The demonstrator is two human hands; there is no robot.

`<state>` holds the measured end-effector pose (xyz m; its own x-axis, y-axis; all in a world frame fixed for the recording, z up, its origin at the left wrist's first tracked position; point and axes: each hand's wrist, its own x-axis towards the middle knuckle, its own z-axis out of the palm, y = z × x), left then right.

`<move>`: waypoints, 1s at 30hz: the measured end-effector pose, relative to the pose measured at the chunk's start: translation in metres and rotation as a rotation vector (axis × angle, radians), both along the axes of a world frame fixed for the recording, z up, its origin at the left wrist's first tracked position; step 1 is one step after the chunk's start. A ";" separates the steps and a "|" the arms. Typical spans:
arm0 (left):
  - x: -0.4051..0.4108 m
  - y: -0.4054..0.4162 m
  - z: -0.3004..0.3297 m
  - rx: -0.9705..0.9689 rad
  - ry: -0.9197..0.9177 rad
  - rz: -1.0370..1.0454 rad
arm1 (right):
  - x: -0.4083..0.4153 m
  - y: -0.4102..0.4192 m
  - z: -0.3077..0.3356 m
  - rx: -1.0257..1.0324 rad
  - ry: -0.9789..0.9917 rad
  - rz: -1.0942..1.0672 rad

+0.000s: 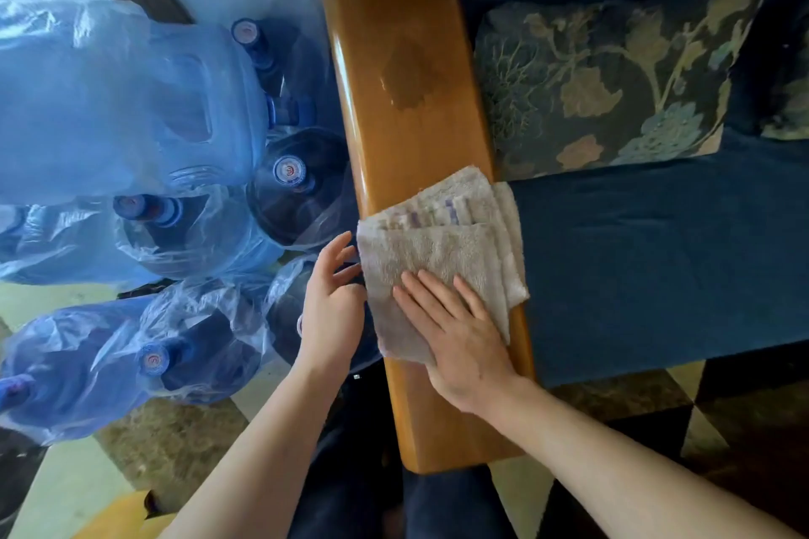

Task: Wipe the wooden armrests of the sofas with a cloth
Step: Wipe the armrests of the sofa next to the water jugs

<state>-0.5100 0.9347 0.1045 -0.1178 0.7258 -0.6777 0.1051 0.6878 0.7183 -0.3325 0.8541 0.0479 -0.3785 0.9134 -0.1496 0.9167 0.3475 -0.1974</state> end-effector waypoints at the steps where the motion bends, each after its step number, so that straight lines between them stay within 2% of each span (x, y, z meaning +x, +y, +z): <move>1: 0.000 -0.002 0.003 0.012 0.037 0.013 | 0.013 -0.018 0.001 -0.014 0.011 0.051; 4: 0.001 -0.004 0.011 0.018 0.123 -0.038 | 0.037 -0.074 0.009 -0.049 0.039 -0.035; 7: 0.010 -0.003 0.016 0.049 0.172 -0.197 | 0.019 -0.114 0.022 -0.076 0.001 -0.368; 10: 0.024 0.002 0.018 0.131 0.231 -0.313 | -0.038 -0.097 0.033 -0.133 0.003 -0.712; 12: 0.028 0.008 0.018 0.151 0.271 -0.329 | -0.070 -0.057 0.039 -0.179 0.032 -0.860; 14: 0.023 0.013 0.014 0.185 0.311 -0.374 | -0.083 -0.012 0.040 -0.159 0.035 -0.880; 17: 0.014 0.020 0.006 0.239 0.400 -0.499 | -0.069 0.059 0.030 -0.127 0.079 -0.761; 21: 0.008 0.036 0.004 0.243 0.382 -0.489 | -0.046 0.116 0.019 -0.101 0.095 -0.758; 23: 0.011 0.043 0.005 0.214 0.385 -0.405 | -0.050 0.089 0.023 -0.121 0.067 -0.752; 27: 0.023 0.048 0.002 0.216 0.455 -0.302 | -0.069 -0.026 0.040 -0.297 0.040 -0.676; 30: 0.025 0.050 -0.004 0.275 0.474 -0.320 | -0.075 -0.028 0.038 -0.376 0.077 -0.782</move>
<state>-0.4853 0.9845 0.1009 -0.1075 0.9151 -0.3887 0.6253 0.3662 0.6892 -0.4075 0.8264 0.0861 0.3150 0.8108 -0.4934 0.8447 -0.4765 -0.2437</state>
